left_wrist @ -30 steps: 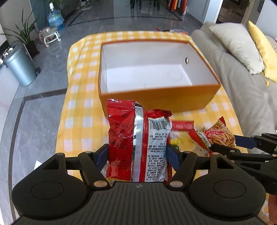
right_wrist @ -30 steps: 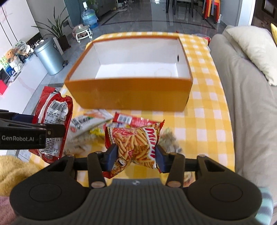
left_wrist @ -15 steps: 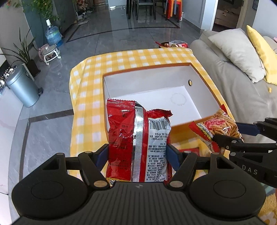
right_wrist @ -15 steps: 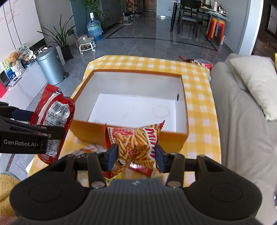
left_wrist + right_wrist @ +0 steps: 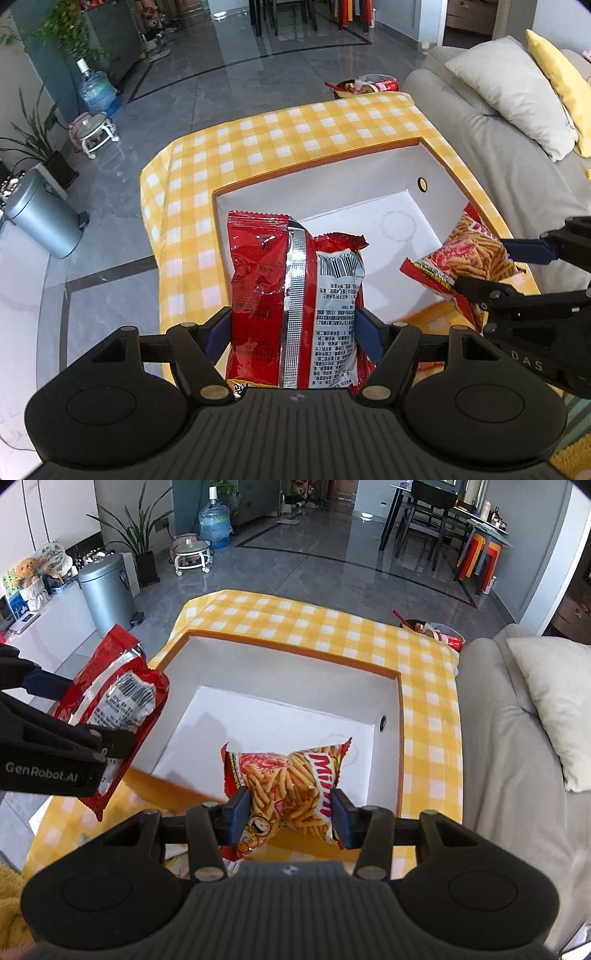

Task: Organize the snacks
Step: 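Lift both held bags and carry them over the orange box, then lower both bags into the box and open both tools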

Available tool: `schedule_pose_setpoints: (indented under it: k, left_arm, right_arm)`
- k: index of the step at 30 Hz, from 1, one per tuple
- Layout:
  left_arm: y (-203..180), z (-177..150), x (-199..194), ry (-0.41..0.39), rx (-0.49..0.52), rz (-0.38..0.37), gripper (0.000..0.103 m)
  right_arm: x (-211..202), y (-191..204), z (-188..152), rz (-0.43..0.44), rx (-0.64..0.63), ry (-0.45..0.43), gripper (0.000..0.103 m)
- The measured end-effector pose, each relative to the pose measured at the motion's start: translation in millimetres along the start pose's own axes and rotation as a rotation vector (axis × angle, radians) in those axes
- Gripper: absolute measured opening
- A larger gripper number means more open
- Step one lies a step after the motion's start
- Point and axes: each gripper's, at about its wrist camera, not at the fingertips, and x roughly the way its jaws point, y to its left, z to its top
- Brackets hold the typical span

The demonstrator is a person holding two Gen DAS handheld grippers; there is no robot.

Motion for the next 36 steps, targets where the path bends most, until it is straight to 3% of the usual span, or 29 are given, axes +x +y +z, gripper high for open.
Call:
schedule_pose_setpoints:
  k: [9,21,36]
  left_arm:
    - [-2,20,48,0.075,0.048,-0.013,0.080]
    - [-13,27,98,0.183,0.116,-0.029,0.080]
    - [-24,19,131,0.280,0.143,0.011,0.081]
  right_arm:
    - [50,-9,22,-0.005,0.014,0.091,0.045]
    - [112,-20,20,0.045,0.056,0.251,0.041]
    - [141,-21,14,0.066,0.091,0.336,0.042]
